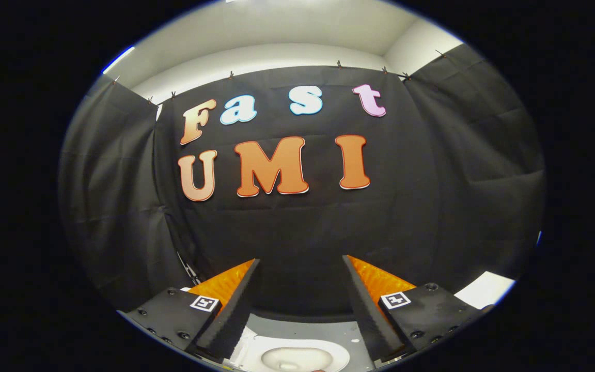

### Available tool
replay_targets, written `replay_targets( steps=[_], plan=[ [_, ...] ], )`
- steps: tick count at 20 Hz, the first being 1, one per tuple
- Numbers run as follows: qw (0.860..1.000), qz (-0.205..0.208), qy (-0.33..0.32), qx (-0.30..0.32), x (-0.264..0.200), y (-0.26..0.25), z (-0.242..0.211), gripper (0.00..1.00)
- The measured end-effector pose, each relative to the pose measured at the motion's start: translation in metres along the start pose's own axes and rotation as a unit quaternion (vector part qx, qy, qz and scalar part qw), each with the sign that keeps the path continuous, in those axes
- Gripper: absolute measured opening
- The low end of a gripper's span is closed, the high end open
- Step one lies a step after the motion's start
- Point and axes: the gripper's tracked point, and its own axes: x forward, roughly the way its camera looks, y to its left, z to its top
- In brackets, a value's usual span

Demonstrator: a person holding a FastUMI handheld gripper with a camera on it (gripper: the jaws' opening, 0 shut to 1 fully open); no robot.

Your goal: Open the toilet lid.

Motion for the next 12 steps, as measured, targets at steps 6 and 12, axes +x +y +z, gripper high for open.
replay_targets(
  steps=[6, 12],
  plan=[
    [1.000, -0.003, -0.012, 0.001, -0.025, -0.001, 0.007, 0.97],
    [1.000, -0.005, -0.006, -0.006, -0.041, -0.004, 0.005, 0.96]
  ],
)
